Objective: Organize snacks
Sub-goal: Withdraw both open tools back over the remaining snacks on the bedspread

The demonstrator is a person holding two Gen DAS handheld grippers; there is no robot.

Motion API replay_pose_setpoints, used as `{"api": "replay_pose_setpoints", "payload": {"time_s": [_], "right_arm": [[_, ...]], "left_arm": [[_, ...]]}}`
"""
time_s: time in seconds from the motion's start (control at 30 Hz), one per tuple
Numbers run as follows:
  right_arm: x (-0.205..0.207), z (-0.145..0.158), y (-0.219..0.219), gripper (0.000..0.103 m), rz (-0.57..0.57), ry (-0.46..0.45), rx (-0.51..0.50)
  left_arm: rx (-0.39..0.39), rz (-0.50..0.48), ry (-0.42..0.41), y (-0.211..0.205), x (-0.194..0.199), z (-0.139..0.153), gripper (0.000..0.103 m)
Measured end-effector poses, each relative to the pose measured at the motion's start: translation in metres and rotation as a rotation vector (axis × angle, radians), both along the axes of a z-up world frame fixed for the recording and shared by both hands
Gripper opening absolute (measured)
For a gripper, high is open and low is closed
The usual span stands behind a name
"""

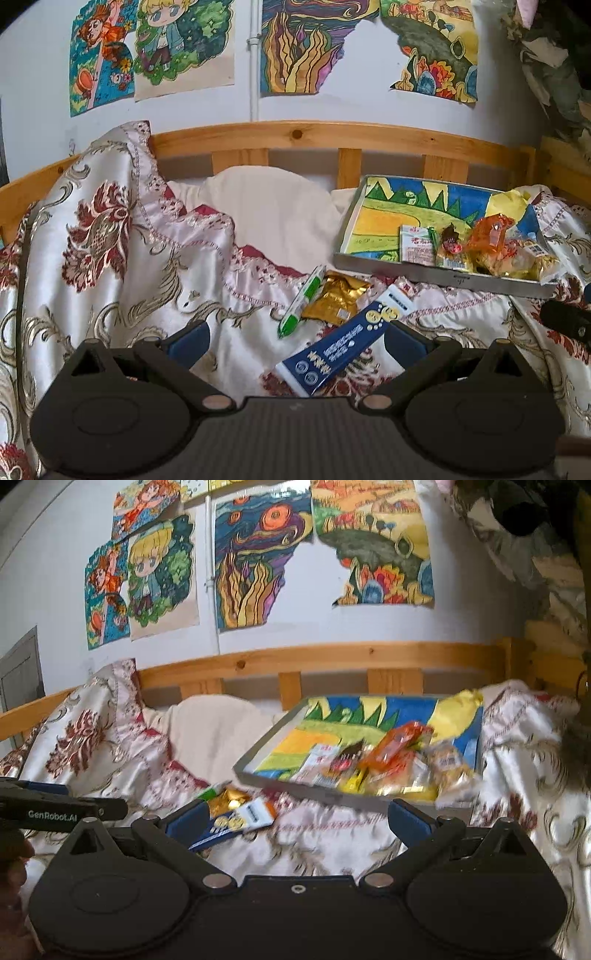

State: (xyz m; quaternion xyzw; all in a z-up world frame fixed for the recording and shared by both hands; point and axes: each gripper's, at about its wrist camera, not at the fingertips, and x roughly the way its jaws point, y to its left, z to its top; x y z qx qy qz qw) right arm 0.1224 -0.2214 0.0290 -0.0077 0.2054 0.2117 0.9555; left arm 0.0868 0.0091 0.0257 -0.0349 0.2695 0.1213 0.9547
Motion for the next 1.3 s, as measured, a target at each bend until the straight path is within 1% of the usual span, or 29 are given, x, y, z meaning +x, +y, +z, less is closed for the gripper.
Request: {"api": "replay_pose_setpoints", "payload": {"time_s": [0.17,0.4,0.63,1.0,1.3], "right_arm": [[-0.012,-0.005,0.01,0.102,0.012,0.027,-0.036],[-0.013,-0.014,0.019,0.102,0.02,0.082,-0.079],[-0.012,-0.019,0.027,0.102,0.044,0.098,-0.117],[-0.002,-0.025,0.031,0.102,0.055,0.151,-0.102],[0.001,-0.027,0.033,0.102,0.066,0.169,-0.095]], "left_arm": [[0.008,-0.01,0.014,0.005,-0.009,-0.002,0.102],[-0.007,-0.006,0.039,0.013,-0.015,-0.007,0.102],[-0.025,0.007,0.051,0.019,-0.02,-0.012,0.102],[-0.046,0.027,0.058,0.02,-0.02,-0.014,0.102],[-0.079,0.043,0.074,0.023,-0.017,-0.017,0.102]]}}
